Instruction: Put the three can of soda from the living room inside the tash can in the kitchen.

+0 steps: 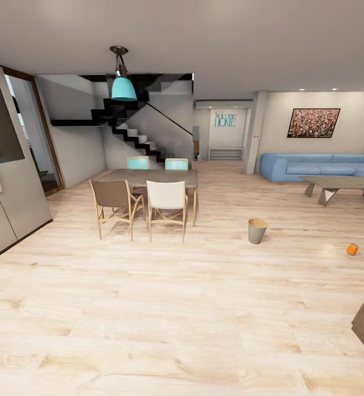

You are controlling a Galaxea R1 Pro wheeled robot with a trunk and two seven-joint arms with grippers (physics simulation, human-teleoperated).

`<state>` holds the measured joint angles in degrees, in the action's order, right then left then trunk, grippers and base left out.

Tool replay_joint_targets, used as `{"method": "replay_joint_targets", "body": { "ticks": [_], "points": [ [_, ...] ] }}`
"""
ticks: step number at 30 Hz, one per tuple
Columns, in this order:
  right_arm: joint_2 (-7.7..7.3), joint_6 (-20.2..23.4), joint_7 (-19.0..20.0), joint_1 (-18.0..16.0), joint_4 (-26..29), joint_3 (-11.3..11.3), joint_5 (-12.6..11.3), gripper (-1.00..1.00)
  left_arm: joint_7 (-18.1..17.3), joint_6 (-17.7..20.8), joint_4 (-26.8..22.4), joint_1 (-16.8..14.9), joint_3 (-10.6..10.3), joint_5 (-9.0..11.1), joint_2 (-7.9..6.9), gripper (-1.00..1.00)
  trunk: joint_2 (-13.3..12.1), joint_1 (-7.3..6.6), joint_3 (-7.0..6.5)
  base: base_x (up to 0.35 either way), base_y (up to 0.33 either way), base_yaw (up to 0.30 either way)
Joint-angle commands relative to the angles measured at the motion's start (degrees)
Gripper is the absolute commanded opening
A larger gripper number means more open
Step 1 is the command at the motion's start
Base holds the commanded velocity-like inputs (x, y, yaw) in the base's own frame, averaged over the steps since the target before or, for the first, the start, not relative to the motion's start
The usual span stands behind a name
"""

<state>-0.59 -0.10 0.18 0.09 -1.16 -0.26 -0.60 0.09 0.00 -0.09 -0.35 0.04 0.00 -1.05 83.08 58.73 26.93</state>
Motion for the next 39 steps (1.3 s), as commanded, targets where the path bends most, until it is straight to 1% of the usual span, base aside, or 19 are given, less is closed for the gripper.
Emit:
{"method": "replay_joint_targets", "body": {
  "ticks": [1,5,9,33,35,38,39],
  "points": [
    [0.31,0.0,0.0,0.0,0.0,0.0,0.0,1.0,0.0,0.0,0.0,0.0,0.0,0.0,0.0,1.0,0.0,0.0,0.0,0.0,0.0,0.0],
    [1.66,0.0,0.1,0.0,0.1,-0.1,0.0,1.0,0.0,0.0,0.0,0.0,0.0,0.1,0.0,1.0,0.0,0.0,0.0,0.0,0.0,0.0],
    [2.23,-0.1,0.1,0.0,0.5,-0.2,0.0,1.0,0.0,0.0,0.0,0.0,0.0,0.1,0.0,1.0,0.0,0.0,0.0,0.0,0.0,0.0],
    [2.71,-0.2,0.1,0.0,2.1,0.1,0.1,1.0,-0.3,0.0,0.0,0.0,0.1,0.1,0.12,1.0,0.0,0.0,0.0,0.0,0.0,0.0],
    [2.69,-0.5,0.1,0.0,2.1,0.0,0.1,1.0,-0.5,0.1,0.0,0.0,0.1,0.1,0.12,1.0,0.0,0.0,0.0,0.0,0.0,0.0],
    [2.59,-2.6,0.2,0.0,2.2,0.0,0.1,1.0,-0.6,0.1,-0.3,-0.3,0.0,0.0,0.14,1.0,0.0,0.0,0.0,0.0,0.0,0.0],
    [2.59,-2.6,0.2,0.0,2.2,0.0,0.1,1.0,-0.6,0.1,-0.3,-0.3,0.0,0.0,0.14,1.0,0.0,0.0,0.0,0.0,0.0,0.0]
  ]
}}
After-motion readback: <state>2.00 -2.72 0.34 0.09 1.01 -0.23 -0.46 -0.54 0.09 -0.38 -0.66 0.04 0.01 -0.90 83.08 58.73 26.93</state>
